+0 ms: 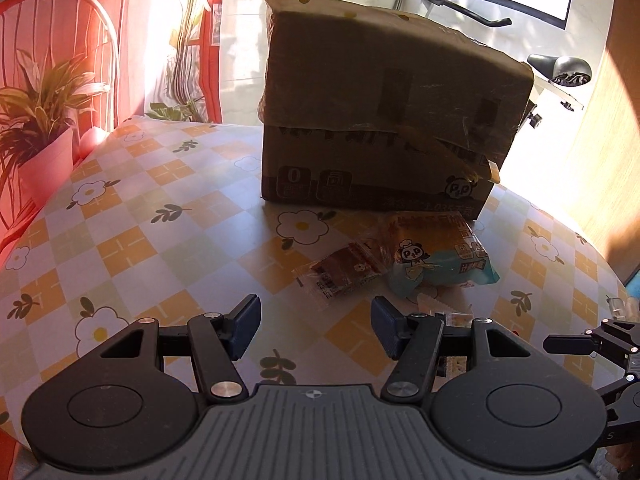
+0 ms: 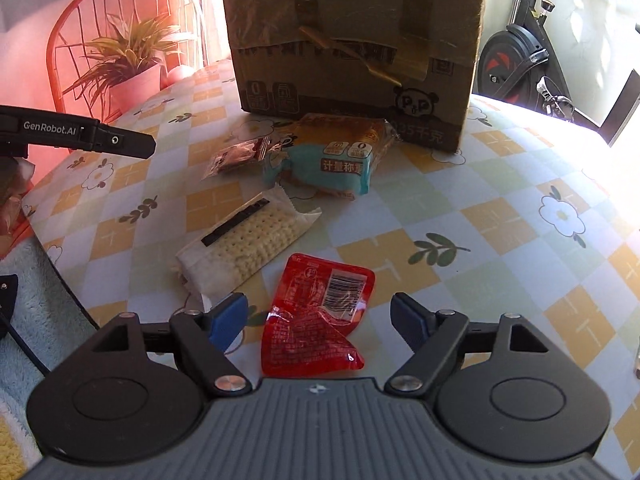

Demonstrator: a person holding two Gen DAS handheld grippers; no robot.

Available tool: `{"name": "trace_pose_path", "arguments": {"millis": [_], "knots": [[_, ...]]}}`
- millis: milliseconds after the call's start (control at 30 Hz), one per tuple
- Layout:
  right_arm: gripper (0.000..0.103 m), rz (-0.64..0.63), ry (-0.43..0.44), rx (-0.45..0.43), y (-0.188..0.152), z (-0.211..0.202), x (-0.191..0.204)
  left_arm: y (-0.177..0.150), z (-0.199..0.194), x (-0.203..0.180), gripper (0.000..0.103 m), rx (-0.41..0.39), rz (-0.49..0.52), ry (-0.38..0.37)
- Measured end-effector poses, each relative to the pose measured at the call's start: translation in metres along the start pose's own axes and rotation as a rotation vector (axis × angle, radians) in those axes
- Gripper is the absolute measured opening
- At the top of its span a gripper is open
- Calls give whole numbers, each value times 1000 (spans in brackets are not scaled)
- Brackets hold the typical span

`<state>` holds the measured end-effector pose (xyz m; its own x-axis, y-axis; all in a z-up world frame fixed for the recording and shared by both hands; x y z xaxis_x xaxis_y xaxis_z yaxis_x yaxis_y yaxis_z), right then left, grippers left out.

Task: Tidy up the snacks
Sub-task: 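Grasp the red packet with the right gripper while the left grasps the cracker pack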

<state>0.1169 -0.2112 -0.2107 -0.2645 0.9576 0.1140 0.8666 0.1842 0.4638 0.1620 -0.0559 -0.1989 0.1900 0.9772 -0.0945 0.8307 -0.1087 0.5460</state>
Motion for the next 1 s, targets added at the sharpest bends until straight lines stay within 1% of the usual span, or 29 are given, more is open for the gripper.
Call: {"name": "trace_pose_path", "arguments": {"millis": [100,167,200,233,300,467,533,567,633,800,933,1000], "knots": [[81,-1,-17,15,-2,6,3,0,2,1,63,4,-6,0],[78,3,-25,31,-3,11,3,-1,4,0,63,8,-10,1],[72,-6,-36,18,-4,11,4,-1,5,0,63,9,-11,0],[68,-16,-46,15,-4,11,5,-1,6,-1,63,10,-11,-2],[55,-33,-55,2,-3,11,4,-1,7,-2,63,11,-9,-6],[54,-25,-60,-27,1,14,-5,-3,12,-8,63,16,-9,-33],[54,-20,-69,-36,4,16,-9,-3,14,-12,63,18,-10,-64],[54,-18,-76,-41,6,17,-11,-3,17,-16,63,22,-6,-90],[54,-18,-76,-48,8,18,-14,-3,23,-27,64,33,20,-124],[53,-27,-86,-69,12,16,-20,-7,44,-62,65,66,106,-154],[53,-33,-97,-82,12,13,-25,-14,55,-84,65,70,162,-171],[53,-25,-96,-86,11,12,-28,-17,61,-90,65,77,184,-166]]}}
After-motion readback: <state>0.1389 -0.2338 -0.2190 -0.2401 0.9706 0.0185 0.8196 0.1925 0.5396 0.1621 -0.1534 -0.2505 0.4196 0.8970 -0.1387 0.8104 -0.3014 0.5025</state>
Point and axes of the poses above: each gripper's, at about its wrist camera, not at the fingertips, and z roughly the way its jaws point, x to its left, y to its top, the point moved 3 cm from there along z, roughly the way its jaws point, and after that the axes turned 13 degrees about x, right-handed, at the moved point
